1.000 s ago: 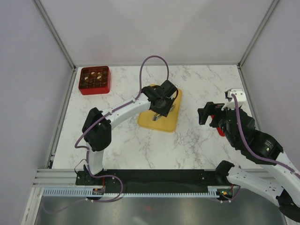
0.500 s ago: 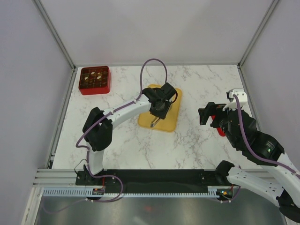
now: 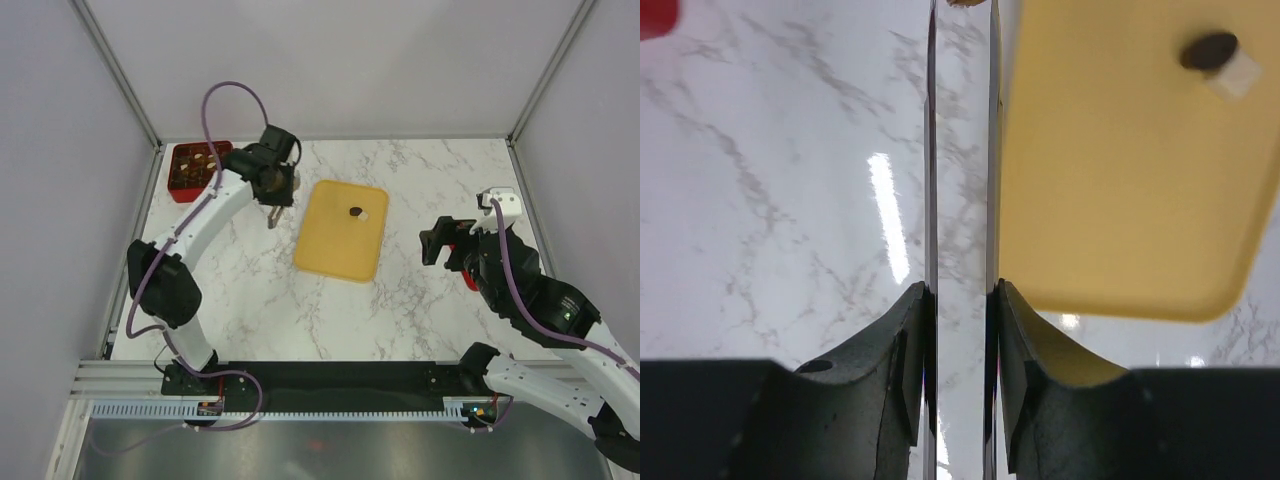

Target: Pack the chocolate

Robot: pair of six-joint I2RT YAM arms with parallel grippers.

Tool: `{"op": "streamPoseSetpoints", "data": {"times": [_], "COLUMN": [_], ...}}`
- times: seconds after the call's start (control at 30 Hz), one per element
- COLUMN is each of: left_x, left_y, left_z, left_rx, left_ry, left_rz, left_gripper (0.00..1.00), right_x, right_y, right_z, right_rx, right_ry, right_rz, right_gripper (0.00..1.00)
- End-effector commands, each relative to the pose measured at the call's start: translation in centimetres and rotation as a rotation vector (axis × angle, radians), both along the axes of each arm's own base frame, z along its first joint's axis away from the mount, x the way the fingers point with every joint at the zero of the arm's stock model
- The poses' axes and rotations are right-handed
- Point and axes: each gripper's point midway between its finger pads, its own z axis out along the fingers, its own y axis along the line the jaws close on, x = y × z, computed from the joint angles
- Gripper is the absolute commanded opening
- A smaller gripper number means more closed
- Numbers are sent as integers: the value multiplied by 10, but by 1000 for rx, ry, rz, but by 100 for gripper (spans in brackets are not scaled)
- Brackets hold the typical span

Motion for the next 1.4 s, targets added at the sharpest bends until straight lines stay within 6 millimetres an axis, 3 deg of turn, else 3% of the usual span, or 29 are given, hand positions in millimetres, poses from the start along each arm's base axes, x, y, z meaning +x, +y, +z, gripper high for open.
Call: {"op": "streamPoseSetpoints", "data": {"times": [0.0, 0.03, 0.13, 0.33, 0.7, 1.13, 1.37], "left_x": [28, 38, 55, 78, 93, 115, 116], "left_y": [52, 74, 107, 148, 176, 191, 190], "left_z": [38, 38, 37, 36, 14, -4, -12], "left_rx": [1, 7, -7, -48, -37, 12, 9], "left_ry": [-110, -112, -110, -131, -99, -85, -69], "left_rz": [87, 137, 212, 326, 402, 397, 395], "left_gripper": [36, 36, 36, 36, 37, 39, 40], "right_x": [3, 3, 6, 10, 15, 19, 21], "right_y": [3, 4, 6, 7, 9, 9, 10], "right_z": [7, 6, 1, 0, -4, -3, -4], "right_rx": [25, 23, 7, -22, -52, -72, -76], "right_ry": [-22, -21, -16, -17, -16, -20, -19], "right_rz": [-1, 0, 0, 0, -7, -15, -17], "right_gripper": [95, 95, 95, 96, 96, 96, 96]}}
